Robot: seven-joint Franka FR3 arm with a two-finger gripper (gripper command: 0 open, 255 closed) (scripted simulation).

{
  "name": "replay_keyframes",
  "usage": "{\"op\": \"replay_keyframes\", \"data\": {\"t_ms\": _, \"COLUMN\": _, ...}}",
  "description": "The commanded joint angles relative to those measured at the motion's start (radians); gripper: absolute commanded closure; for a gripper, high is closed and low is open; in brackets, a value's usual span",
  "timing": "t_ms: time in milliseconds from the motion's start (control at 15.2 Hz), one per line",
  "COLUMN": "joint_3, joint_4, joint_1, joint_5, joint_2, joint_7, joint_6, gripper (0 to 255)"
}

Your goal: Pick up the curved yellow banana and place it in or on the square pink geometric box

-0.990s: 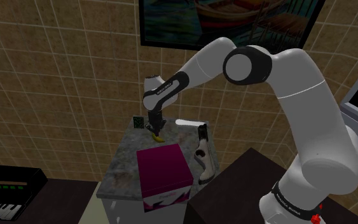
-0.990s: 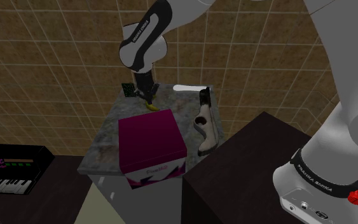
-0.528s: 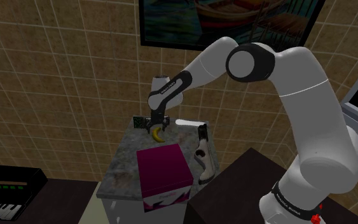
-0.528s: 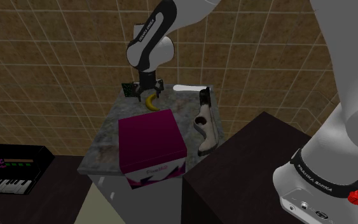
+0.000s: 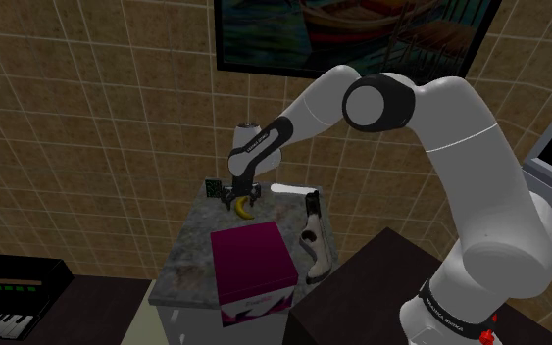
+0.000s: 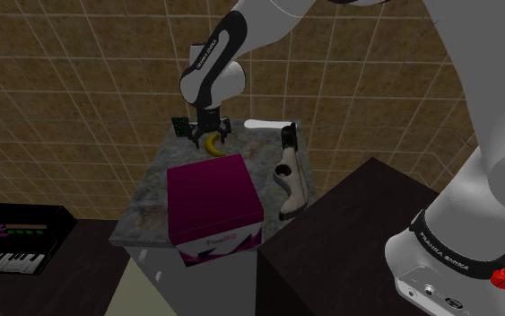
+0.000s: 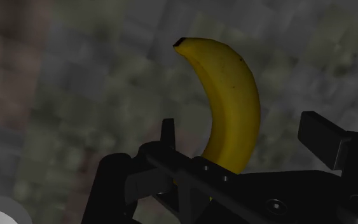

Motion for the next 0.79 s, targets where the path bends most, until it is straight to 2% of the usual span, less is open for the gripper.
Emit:
{"op": "replay_keyframes", "data": {"t_ms": 0, "joint_3": 0.0, "joint_4": 0.0, "joint_1": 0.0, "joint_5": 0.0, "joint_2": 0.001, "joint_7": 0.0, "joint_6": 0.0, "gripper": 0}}
{"op": "replay_keyframes", "data": {"t_ms": 198, "joint_3": 0.0, "joint_4": 0.0, "joint_1": 0.0, "joint_5": 0.0, "joint_2": 0.001, "joint_7": 0.0, "joint_6": 0.0, "gripper": 0}}
{"op": "replay_keyframes", "data": {"t_ms": 264, "joint_3": 0.0, "joint_4": 0.0, "joint_1": 0.0, "joint_5": 0.0, "joint_2": 0.001, "joint_7": 0.0, "joint_6": 0.0, "gripper": 255}}
{"op": "replay_keyframes", "data": {"t_ms": 726, "joint_3": 0.0, "joint_4": 0.0, "joint_1": 0.0, "joint_5": 0.0, "joint_2": 0.0, "joint_7": 0.0, "joint_6": 0.0, "gripper": 255}}
